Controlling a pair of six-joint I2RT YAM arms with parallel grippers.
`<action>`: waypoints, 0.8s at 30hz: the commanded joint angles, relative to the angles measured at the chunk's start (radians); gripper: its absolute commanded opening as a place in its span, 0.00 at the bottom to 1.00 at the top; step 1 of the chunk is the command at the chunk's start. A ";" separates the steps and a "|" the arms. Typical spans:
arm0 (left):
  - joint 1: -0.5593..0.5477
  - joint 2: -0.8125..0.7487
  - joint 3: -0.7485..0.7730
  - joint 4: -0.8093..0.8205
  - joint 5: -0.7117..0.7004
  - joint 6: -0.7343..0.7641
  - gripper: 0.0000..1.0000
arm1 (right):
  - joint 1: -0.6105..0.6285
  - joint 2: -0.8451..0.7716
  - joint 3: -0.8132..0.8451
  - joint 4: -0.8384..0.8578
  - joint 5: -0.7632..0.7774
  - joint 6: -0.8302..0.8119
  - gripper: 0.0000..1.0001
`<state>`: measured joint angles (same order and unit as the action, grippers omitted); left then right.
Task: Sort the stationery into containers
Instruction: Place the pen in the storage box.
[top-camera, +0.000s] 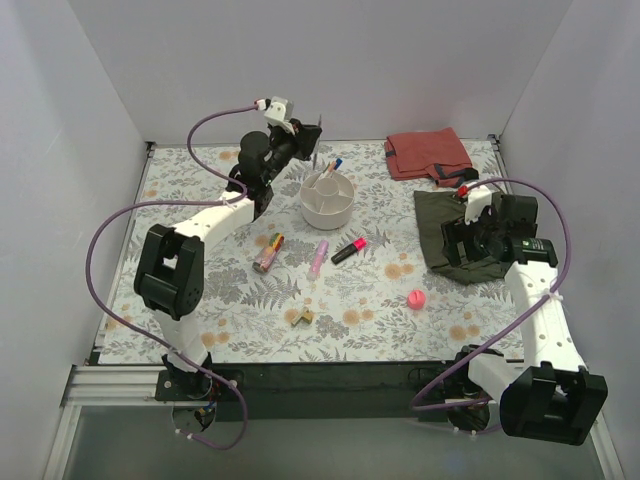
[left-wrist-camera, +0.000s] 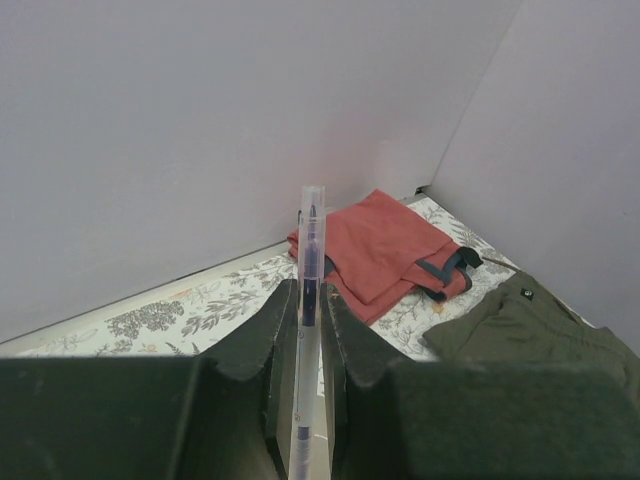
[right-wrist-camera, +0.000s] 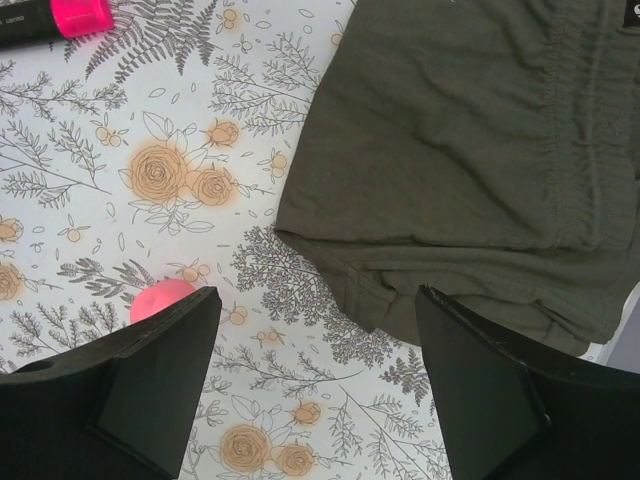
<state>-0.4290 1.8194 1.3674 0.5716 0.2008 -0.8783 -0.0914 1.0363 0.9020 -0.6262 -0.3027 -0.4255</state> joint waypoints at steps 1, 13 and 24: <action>0.010 0.029 -0.037 0.096 -0.032 -0.036 0.00 | -0.005 0.007 0.064 -0.001 0.017 0.005 0.88; 0.018 0.103 -0.060 0.148 -0.051 -0.044 0.00 | -0.005 0.039 0.095 -0.024 0.030 0.004 0.88; 0.038 0.121 -0.129 0.159 -0.028 -0.044 0.00 | -0.005 0.059 0.103 -0.023 0.031 0.007 0.88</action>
<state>-0.4019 1.9450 1.2514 0.7071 0.1654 -0.9234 -0.0914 1.0885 0.9630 -0.6498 -0.2657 -0.4229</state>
